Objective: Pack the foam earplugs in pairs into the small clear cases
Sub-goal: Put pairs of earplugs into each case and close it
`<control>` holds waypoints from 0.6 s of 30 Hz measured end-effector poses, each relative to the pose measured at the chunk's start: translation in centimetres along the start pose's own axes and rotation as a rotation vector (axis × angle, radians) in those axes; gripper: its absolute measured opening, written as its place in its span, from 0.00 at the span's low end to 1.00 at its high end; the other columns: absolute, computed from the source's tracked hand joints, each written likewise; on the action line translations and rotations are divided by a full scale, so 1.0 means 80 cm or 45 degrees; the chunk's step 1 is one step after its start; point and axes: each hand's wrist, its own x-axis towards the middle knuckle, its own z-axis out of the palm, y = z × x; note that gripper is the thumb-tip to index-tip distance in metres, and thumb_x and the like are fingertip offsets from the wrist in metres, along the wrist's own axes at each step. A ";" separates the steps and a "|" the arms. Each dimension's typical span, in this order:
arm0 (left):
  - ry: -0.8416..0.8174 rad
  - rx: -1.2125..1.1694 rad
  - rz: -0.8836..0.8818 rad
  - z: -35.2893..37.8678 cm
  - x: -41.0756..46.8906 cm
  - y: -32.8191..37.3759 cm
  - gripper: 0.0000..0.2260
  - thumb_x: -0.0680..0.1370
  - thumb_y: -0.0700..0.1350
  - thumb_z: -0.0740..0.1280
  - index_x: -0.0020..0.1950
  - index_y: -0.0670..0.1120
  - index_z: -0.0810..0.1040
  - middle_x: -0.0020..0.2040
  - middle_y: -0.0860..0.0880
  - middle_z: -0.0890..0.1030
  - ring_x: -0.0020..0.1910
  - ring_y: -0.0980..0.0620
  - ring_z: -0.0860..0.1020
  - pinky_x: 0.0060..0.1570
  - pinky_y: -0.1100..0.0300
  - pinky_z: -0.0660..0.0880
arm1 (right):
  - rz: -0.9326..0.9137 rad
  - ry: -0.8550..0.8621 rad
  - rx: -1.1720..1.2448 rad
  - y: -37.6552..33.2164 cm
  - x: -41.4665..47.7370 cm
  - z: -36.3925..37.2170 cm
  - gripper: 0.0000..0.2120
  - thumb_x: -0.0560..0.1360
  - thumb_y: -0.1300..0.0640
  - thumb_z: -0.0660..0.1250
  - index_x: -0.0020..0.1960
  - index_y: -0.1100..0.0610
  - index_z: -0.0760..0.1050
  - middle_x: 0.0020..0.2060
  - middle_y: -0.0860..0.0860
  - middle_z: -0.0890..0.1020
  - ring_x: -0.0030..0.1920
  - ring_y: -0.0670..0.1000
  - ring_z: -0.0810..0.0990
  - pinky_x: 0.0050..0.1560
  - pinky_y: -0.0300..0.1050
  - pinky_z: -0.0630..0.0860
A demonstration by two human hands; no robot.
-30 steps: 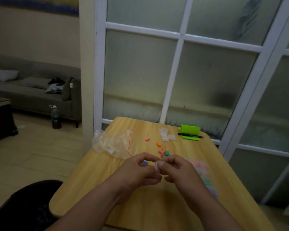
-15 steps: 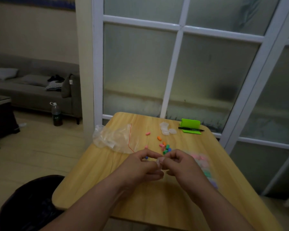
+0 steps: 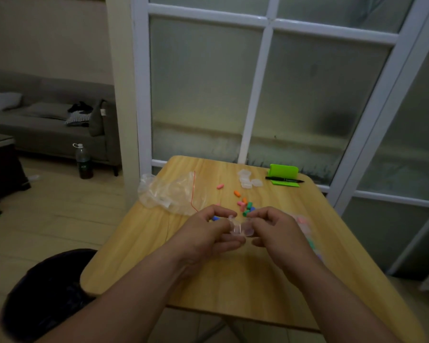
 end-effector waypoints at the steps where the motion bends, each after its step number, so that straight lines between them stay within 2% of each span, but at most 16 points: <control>1: 0.017 -0.023 0.006 0.001 0.000 0.000 0.11 0.81 0.31 0.64 0.62 0.39 0.78 0.45 0.36 0.87 0.48 0.39 0.87 0.48 0.52 0.86 | -0.038 0.038 -0.098 0.002 0.000 0.001 0.05 0.78 0.58 0.71 0.51 0.50 0.83 0.44 0.47 0.86 0.45 0.48 0.85 0.47 0.51 0.85; 3: 0.036 -0.051 0.014 0.002 0.001 0.000 0.12 0.81 0.30 0.63 0.62 0.38 0.76 0.46 0.35 0.87 0.50 0.38 0.87 0.48 0.52 0.86 | -0.108 0.063 -0.281 0.008 0.001 0.005 0.05 0.77 0.56 0.71 0.50 0.47 0.81 0.42 0.47 0.85 0.44 0.48 0.85 0.48 0.56 0.85; 5: 0.049 -0.059 0.014 0.000 0.000 0.002 0.12 0.81 0.30 0.61 0.63 0.38 0.75 0.47 0.35 0.87 0.51 0.37 0.87 0.50 0.50 0.85 | -0.128 0.053 -0.368 0.008 -0.001 0.008 0.03 0.77 0.54 0.70 0.49 0.47 0.80 0.41 0.48 0.85 0.43 0.48 0.85 0.47 0.57 0.84; 7: 0.065 -0.047 0.001 0.001 -0.001 0.003 0.13 0.80 0.29 0.60 0.63 0.38 0.74 0.51 0.33 0.86 0.51 0.36 0.87 0.52 0.49 0.85 | -0.125 0.055 -0.367 0.008 0.000 0.006 0.02 0.78 0.54 0.70 0.48 0.48 0.81 0.40 0.48 0.85 0.41 0.48 0.85 0.46 0.55 0.84; 10: 0.018 0.019 -0.057 0.004 -0.006 0.001 0.14 0.80 0.29 0.62 0.64 0.39 0.72 0.56 0.32 0.83 0.51 0.38 0.87 0.52 0.49 0.85 | -0.085 0.032 -0.285 0.007 0.000 0.000 0.06 0.81 0.55 0.69 0.46 0.50 0.83 0.37 0.49 0.85 0.36 0.47 0.84 0.40 0.49 0.83; 14: -0.220 0.084 -0.194 0.015 -0.015 -0.012 0.17 0.78 0.28 0.65 0.66 0.39 0.72 0.52 0.38 0.86 0.48 0.43 0.87 0.51 0.50 0.84 | -0.134 0.022 -0.320 0.008 0.000 -0.001 0.06 0.80 0.53 0.70 0.46 0.48 0.85 0.39 0.45 0.86 0.40 0.43 0.83 0.45 0.47 0.82; 18: -0.394 0.224 -0.192 0.022 -0.015 -0.023 0.10 0.80 0.30 0.63 0.59 0.40 0.77 0.43 0.46 0.84 0.41 0.50 0.82 0.45 0.55 0.81 | -0.232 -0.026 -0.438 0.006 -0.003 0.007 0.06 0.81 0.52 0.70 0.48 0.47 0.85 0.42 0.43 0.86 0.45 0.41 0.82 0.49 0.44 0.80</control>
